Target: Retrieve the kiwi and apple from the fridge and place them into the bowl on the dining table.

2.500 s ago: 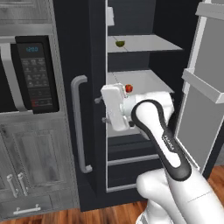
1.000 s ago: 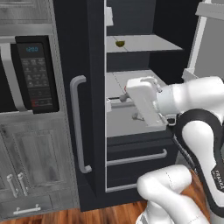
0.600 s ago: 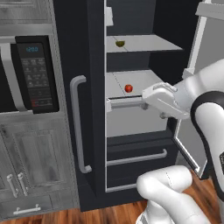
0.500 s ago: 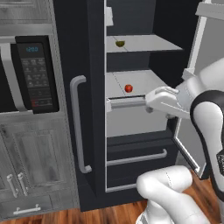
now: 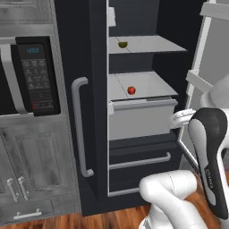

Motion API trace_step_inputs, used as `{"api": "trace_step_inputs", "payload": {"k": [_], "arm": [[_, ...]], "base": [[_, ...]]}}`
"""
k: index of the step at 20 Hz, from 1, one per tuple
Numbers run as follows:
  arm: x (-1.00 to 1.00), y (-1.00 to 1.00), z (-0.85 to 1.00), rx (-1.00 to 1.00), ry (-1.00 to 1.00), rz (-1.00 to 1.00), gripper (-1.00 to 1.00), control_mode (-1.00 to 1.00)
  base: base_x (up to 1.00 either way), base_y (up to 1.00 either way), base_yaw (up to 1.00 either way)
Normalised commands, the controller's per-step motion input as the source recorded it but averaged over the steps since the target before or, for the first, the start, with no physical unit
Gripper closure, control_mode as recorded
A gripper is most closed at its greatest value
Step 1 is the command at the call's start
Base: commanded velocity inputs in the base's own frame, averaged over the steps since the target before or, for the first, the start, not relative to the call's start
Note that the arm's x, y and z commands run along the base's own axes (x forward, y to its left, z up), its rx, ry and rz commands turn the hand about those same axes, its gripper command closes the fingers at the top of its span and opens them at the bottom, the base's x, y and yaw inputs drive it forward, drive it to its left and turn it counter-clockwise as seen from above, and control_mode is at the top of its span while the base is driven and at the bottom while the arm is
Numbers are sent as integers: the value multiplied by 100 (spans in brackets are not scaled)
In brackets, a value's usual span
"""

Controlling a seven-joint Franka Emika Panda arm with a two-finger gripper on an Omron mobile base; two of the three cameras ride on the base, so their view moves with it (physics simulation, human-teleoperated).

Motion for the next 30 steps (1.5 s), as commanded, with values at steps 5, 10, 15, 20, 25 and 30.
{"api": "trace_step_inputs", "payload": {"k": [5,10,15,20,25,30], "arm": [[-5,-79,-12,-18,-12,0,-100,-100],[-29,-15,1,-1,-1,0,-100,-100],[-14,1,20,-1,0,-1,-100,-100],[-3,22,20,-5,0,0,-100,-100],[0,36,10,-6,0,0,-100,-100],[0,22,2,-2,0,0,-100,-100]], "base": [[0,0,0],[0,0,0],[0,0,0],[0,0,0],[0,0,0],[0,0,0]]}}
